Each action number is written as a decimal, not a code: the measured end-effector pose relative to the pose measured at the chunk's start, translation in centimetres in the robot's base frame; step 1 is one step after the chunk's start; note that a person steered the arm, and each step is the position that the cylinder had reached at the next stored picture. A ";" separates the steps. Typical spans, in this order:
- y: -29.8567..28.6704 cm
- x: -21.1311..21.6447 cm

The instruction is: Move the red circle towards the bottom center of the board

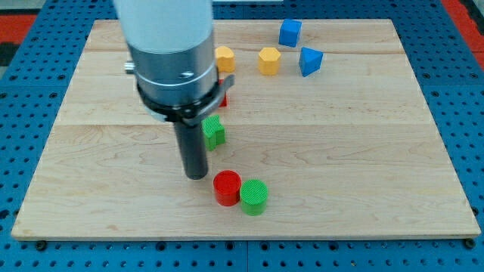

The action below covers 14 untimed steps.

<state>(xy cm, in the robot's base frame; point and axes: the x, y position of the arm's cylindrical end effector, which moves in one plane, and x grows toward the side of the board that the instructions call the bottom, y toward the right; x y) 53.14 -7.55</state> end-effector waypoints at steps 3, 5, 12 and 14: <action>1.1 6.0; 6.4 4.6; 7.7 -0.1; 9.1 -0.3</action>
<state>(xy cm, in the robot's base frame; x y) 52.86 1.50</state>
